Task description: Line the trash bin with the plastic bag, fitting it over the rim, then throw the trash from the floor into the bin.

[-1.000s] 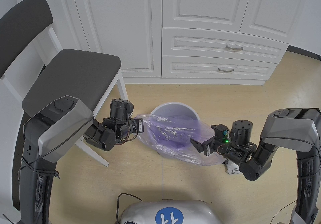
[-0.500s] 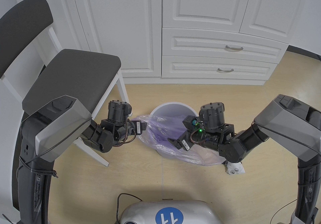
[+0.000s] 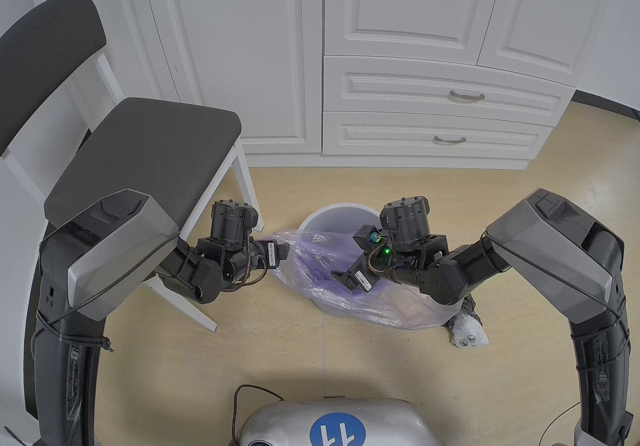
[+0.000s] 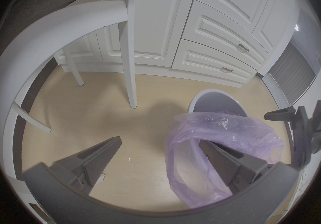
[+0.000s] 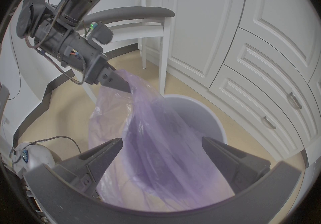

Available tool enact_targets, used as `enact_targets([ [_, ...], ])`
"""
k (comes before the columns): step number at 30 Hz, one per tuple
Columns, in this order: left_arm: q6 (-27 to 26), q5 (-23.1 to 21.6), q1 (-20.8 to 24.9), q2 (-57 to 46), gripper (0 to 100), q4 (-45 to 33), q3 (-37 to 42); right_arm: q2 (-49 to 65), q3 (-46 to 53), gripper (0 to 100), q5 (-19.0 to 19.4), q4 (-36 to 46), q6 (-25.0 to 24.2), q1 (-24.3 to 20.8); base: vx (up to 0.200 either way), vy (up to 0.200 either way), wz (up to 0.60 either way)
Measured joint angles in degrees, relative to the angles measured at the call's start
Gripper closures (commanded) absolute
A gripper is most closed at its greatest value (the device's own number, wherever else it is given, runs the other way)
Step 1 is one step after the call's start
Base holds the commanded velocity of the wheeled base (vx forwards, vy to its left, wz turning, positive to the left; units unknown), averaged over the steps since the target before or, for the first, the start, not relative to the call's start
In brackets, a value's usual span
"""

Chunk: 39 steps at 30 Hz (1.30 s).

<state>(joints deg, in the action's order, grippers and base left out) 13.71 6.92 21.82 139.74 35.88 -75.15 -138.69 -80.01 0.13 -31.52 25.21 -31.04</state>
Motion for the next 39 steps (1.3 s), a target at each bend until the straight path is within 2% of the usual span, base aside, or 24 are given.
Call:
enact_targets([
  [2,0.00,-0.01,-0.09,0.00,0,0.00,-0.04,-0.94,-0.91,0,0.00,0.20,0.00,0.37,0.000,0.000,0.00],
  [3,0.00,-0.01,-0.13,0.00,0,0.02,-0.09,-1.39,-1.35,100,0.00,0.20,0.00,0.50,0.000,0.000,0.00],
  [15,-0.01,0.02,-0.38,-0.46,0,1.40,-0.20,-5.08,-6.33,100,0.05,1.34,-0.11,1.68,0.000,0.000,0.00],
  [21,0.05,0.07,-0.52,-1.07,0,1.56,-0.09,-5.80,-12.21,100,-1.00,1.23,-0.52,2.10,0.000,0.000,0.00],
  [33,0.13,0.16,-1.10,-2.54,0,3.89,-0.12,-11.12,-31.27,100,-8.86,1.04,-0.39,3.47,0.000,0.000,0.00],
  [39,0.29,0.32,-1.27,-3.06,0,6.17,-0.04,-16.21,-34.13,100,-11.08,-1.62,-0.37,3.95,0.000,0.000,0.00],
])
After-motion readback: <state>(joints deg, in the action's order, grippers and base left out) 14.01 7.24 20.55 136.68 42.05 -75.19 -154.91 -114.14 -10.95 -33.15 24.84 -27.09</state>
